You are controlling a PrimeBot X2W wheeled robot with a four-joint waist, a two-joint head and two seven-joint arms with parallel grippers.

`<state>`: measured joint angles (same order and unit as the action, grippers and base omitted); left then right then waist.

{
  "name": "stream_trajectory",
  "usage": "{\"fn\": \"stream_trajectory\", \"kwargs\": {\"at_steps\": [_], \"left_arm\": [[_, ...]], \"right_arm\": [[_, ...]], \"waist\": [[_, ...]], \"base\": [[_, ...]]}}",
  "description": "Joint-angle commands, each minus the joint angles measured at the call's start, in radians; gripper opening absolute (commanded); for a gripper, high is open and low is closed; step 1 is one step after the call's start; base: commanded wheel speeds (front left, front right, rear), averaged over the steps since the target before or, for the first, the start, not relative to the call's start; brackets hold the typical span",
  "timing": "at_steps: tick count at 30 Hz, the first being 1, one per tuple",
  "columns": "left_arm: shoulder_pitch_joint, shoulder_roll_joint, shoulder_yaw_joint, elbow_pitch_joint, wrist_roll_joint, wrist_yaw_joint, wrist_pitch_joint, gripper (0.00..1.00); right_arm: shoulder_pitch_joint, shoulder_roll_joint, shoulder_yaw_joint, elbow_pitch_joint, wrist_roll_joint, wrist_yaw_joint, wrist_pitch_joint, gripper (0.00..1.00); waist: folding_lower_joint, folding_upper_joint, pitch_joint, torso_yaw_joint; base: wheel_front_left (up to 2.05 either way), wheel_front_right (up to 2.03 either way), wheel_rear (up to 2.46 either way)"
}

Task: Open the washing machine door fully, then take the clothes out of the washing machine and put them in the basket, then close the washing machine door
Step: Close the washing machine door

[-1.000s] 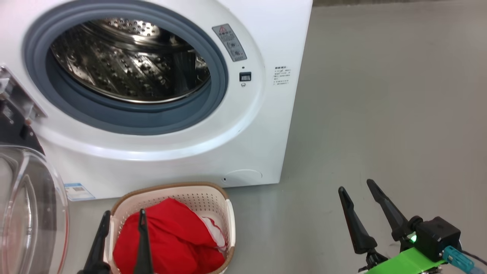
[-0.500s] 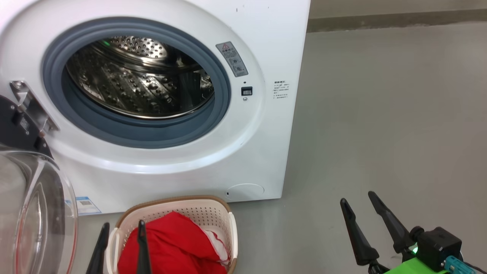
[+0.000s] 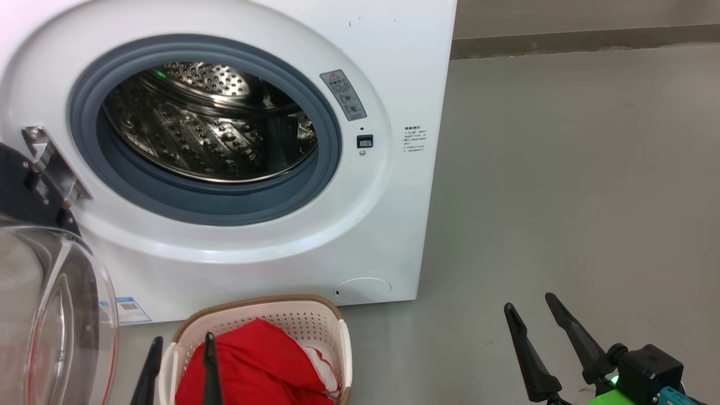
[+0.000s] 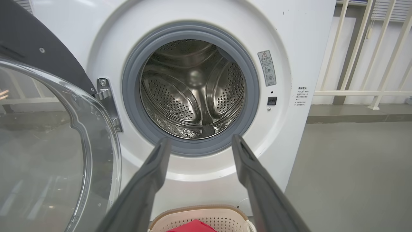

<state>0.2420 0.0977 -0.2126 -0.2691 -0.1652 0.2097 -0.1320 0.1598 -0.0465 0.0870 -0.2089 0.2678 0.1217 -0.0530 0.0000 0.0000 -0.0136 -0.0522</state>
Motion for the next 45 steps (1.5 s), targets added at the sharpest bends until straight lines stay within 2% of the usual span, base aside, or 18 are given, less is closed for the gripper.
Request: {"fn": "stream_trajectory", "kwargs": {"at_steps": [1,45], "left_arm": [[-0.017,0.005,0.028,-0.028,-0.005,0.003,-0.001,1.00],[-0.026,0.026,0.021,-0.024,-0.030,0.011,-0.015,1.00]], "right_arm": [[-0.020,-0.004,0.024,-0.031,0.010,0.009,0.002,1.00],[-0.021,-0.004,0.026,-0.030,0.013,0.009,-0.005,1.00]], "waist": [[0.0000,0.0000,-0.001,0.000],[0.0000,0.0000,-0.003,-0.002]], "base": [[0.00,0.00,0.00],[0.00,0.00,0.00]]}}
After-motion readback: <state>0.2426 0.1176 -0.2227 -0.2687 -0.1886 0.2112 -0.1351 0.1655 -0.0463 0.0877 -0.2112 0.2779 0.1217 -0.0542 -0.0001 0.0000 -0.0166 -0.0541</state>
